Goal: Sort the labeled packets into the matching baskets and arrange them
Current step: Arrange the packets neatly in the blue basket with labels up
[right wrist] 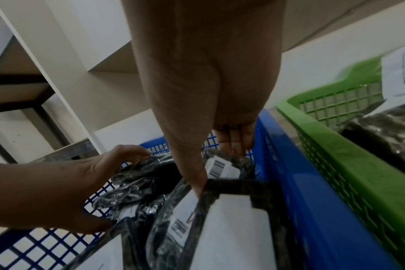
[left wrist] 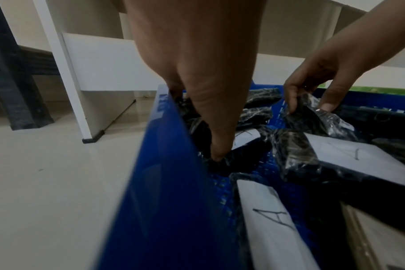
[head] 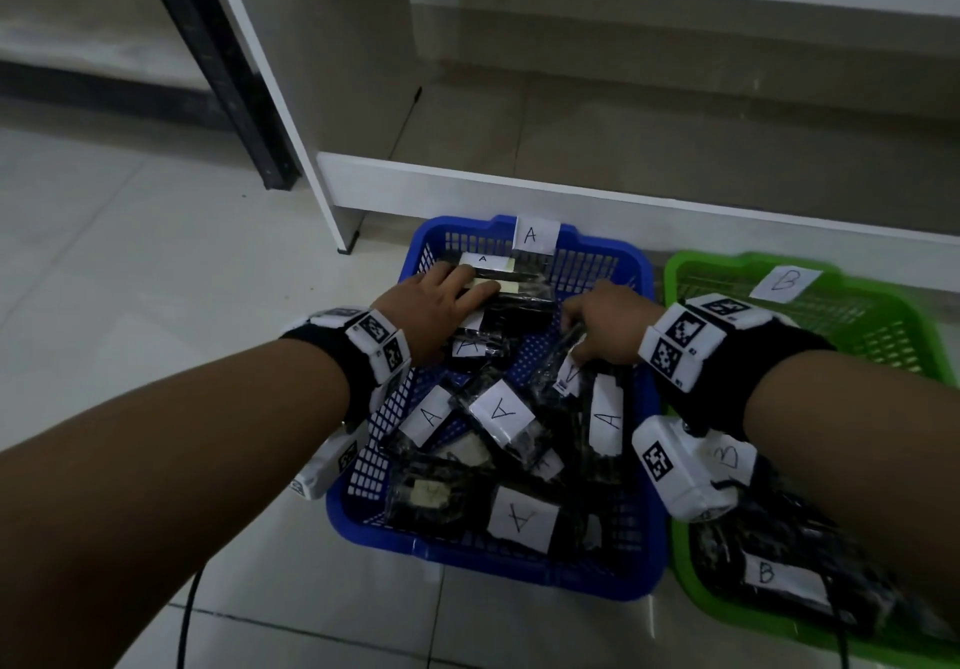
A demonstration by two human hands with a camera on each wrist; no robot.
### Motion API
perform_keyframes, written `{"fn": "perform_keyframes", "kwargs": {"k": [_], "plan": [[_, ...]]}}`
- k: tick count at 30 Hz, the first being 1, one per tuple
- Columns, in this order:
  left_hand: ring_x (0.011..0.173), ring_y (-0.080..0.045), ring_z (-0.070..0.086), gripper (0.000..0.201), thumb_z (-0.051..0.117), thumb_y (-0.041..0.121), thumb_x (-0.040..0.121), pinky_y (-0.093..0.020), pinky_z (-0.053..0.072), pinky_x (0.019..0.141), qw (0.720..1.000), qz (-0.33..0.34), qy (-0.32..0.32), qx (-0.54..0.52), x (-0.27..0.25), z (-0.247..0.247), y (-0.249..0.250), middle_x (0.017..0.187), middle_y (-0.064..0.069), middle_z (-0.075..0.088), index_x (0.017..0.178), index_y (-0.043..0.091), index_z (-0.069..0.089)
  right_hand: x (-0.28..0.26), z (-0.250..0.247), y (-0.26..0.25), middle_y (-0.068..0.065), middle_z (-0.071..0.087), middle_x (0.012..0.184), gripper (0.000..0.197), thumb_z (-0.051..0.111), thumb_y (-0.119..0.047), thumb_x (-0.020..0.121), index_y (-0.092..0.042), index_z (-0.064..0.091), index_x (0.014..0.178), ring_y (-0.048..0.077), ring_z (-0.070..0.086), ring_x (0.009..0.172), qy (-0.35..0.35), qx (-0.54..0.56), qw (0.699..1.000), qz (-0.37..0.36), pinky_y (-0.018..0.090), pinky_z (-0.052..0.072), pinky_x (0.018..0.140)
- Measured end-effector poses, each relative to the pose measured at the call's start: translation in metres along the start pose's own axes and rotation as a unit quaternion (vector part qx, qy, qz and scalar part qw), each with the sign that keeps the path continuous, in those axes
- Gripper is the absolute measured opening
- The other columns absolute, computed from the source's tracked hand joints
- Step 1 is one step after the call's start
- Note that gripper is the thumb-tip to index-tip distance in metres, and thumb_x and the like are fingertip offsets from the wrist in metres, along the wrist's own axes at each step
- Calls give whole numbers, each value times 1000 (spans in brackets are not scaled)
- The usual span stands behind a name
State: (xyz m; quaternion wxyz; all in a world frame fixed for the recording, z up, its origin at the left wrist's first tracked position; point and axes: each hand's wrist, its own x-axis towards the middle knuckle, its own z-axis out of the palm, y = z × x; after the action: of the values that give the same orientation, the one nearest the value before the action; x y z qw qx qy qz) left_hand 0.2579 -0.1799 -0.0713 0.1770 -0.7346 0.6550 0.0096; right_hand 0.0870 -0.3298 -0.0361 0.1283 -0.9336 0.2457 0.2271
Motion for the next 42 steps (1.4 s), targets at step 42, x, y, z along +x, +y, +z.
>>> {"fn": "perform_keyframes", "kwargs": {"k": [42], "plan": [[108, -25, 48, 31, 71, 10, 78, -28, 40, 82, 898, 222, -136, -354, -2, -57, 101, 118, -13, 48, 107, 7, 58, 1, -3, 22, 16, 63, 102, 17, 44, -9, 91, -8, 60, 93, 32, 52, 106, 215, -40, 968, 126, 34, 37, 84]]}}
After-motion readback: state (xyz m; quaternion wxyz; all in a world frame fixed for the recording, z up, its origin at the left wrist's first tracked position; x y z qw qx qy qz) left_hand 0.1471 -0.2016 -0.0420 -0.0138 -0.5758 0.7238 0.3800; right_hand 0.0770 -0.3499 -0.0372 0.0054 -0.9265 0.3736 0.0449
